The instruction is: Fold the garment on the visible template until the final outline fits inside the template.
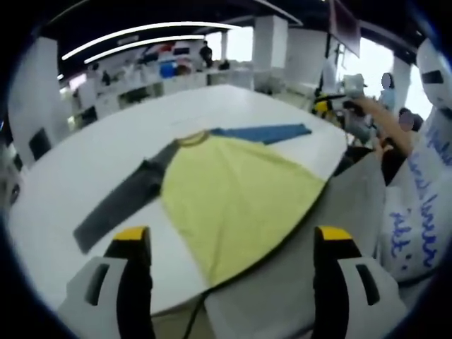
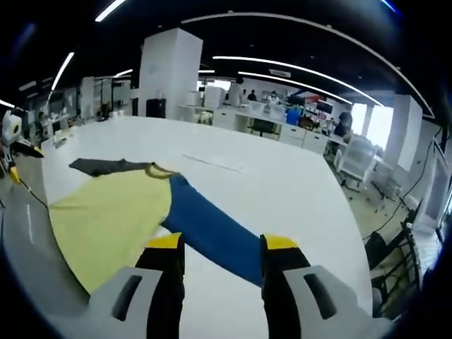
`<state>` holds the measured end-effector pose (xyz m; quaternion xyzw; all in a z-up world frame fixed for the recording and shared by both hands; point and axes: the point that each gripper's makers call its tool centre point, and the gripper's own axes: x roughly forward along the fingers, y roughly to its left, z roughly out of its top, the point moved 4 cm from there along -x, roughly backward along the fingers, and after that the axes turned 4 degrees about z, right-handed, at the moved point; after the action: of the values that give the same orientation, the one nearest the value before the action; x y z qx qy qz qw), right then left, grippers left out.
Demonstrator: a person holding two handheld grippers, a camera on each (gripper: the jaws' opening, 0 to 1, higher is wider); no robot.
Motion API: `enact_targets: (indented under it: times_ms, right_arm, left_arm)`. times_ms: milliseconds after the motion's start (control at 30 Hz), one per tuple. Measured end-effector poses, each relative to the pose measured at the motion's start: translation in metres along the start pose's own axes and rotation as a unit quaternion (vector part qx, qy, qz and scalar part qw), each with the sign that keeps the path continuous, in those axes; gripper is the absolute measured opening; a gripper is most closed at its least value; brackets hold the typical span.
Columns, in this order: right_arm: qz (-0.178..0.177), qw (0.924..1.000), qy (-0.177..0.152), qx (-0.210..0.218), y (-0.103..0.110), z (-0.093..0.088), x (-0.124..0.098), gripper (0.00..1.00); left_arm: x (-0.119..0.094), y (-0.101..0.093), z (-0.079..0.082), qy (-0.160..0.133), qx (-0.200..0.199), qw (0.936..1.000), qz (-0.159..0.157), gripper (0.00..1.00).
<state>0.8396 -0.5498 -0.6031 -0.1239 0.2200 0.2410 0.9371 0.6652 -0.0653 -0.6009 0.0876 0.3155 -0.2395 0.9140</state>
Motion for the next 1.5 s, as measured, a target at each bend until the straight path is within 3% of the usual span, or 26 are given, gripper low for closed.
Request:
enact_targets:
  times_ms: [500,833,1067,1500]
  right_arm:
    - [-0.049,0.9986,0.022,0.002,-0.050,-0.019,0.014,0.20]
    - [-0.056,0.9967,0.056,0.017,-0.065,-0.043,0.027,0.16]
    - [-0.056,0.9957,0.065,0.035,-0.077,-0.050,0.033,0.15]
    - [-0.066,0.9901,0.115,0.047,-0.100,-0.080,0.050,0.15]
  left_arm:
    - [0.002,0.004,0.006,0.004,0.006,1.0000,0.004,0.90]
    - [0.002,0.007,0.007,0.011,0.007,0.9999,0.005,0.89]
    - [0.002,0.009,0.007,0.013,0.007,0.9999,0.007,0.88]
    - [0.002,0.010,0.008,0.020,0.005,0.9997,0.011,0.87]
